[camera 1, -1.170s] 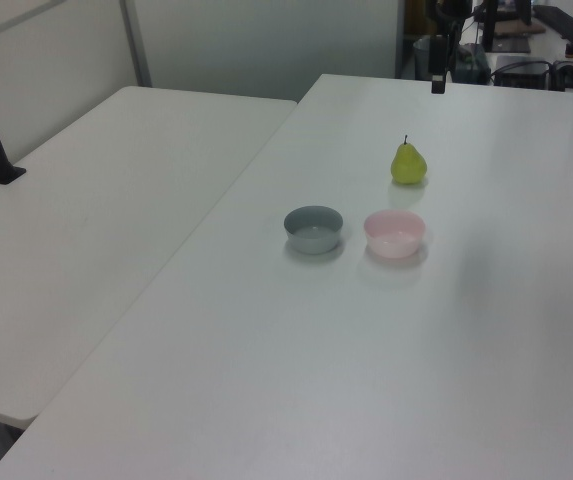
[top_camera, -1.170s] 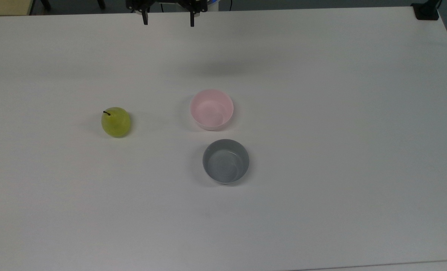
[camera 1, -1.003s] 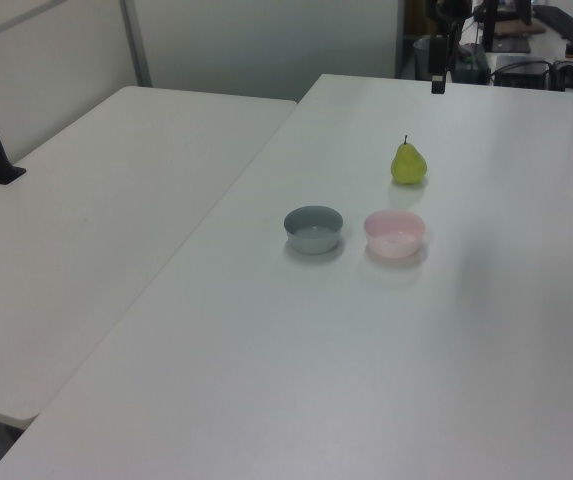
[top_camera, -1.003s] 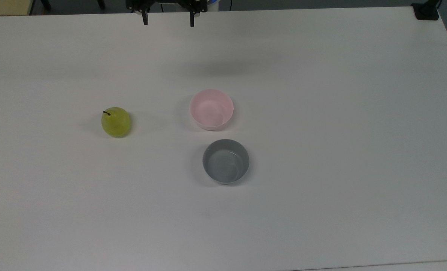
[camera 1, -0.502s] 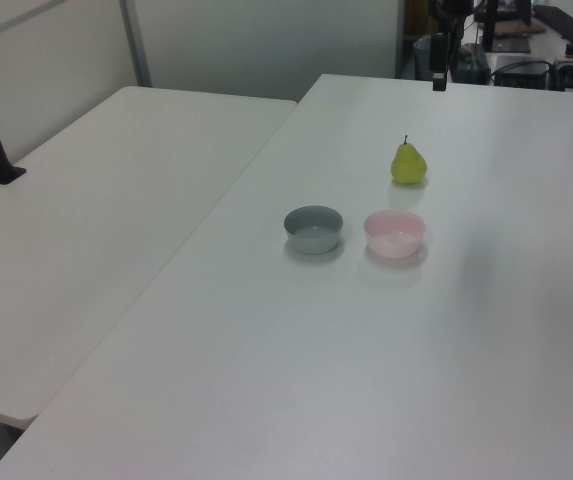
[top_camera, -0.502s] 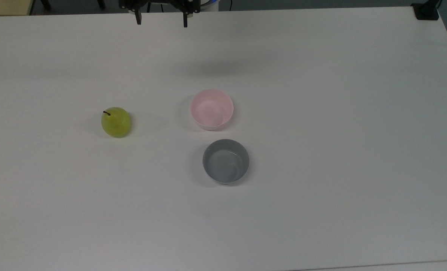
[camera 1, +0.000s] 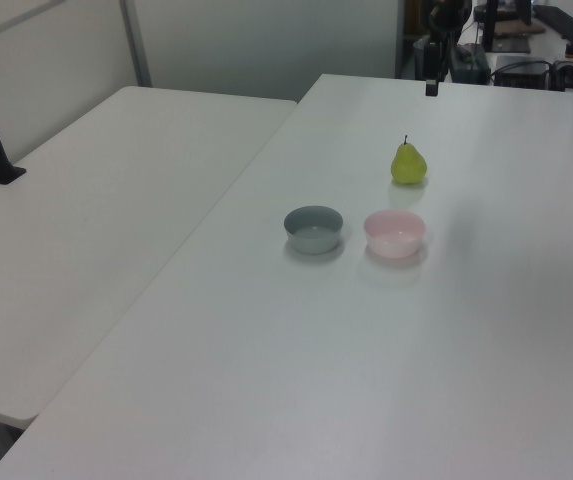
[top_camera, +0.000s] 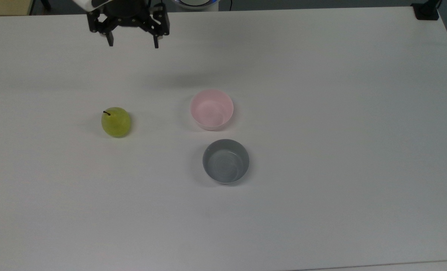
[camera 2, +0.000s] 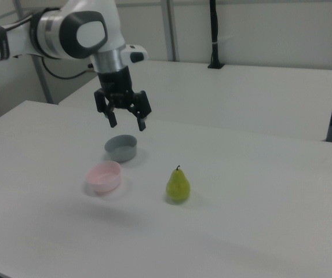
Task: Place the pear in the bowl
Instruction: 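Lower the gripper around the pear's body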
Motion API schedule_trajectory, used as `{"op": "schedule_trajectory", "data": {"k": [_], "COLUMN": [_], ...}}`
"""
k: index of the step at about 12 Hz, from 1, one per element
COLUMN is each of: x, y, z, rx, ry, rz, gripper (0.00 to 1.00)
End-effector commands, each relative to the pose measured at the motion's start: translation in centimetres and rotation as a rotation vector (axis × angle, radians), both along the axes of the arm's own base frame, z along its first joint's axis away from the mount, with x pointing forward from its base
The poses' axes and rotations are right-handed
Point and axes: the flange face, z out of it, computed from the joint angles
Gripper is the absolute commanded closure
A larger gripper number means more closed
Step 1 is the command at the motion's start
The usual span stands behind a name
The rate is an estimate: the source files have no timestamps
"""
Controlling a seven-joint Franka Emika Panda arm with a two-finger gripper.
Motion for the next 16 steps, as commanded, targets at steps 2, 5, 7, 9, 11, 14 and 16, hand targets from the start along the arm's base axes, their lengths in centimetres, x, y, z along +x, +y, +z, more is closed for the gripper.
{"op": "schedule_trajectory", "data": {"k": [2, 5, 7, 9, 11, 14, 16], "x": [1.7, 1.8, 2.7, 3.9, 4.7, 5.5, 6.0], "y": [-4.3, -5.4, -6.7, -7.3, -7.9, -7.9, -7.8], "z": [-4.7, -9.2, -13.3, -17.1, -19.3, -21.1, -22.2], "rx": [-0.016, -0.012, -0.011, -0.026, -0.031, -0.036, -0.037], "ry": [0.002, 0.014, 0.044, 0.043, 0.018, -0.010, -0.025], "rz": [0.089, 0.112, 0.122, 0.142, 0.142, 0.139, 0.142], "gripper": [0.00, 0.00, 0.00, 0.00, 0.00, 0.00, 0.00]}}
